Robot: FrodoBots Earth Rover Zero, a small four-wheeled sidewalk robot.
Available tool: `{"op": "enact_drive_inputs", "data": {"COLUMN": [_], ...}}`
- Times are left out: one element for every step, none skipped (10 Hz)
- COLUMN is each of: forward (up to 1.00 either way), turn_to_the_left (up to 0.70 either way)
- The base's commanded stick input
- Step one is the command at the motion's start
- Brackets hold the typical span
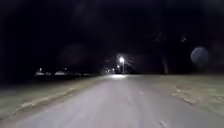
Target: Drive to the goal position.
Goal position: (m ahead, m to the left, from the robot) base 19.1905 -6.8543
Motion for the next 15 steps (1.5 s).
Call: {"op": "enact_drive_inputs", "data": {"forward": [0.85,0.85,0.85,0.85,0.85,0.85,0.85,0.85,0.85,0.85,0.85,0.85,0.85,0.85,0.85], "turn_to_the_left": [0.16,0.05,0.02,0.02,0.02,0.02,0.02,0.02,0.02,0.06,0.1,0.11,0.03,0.02,0.01]}}
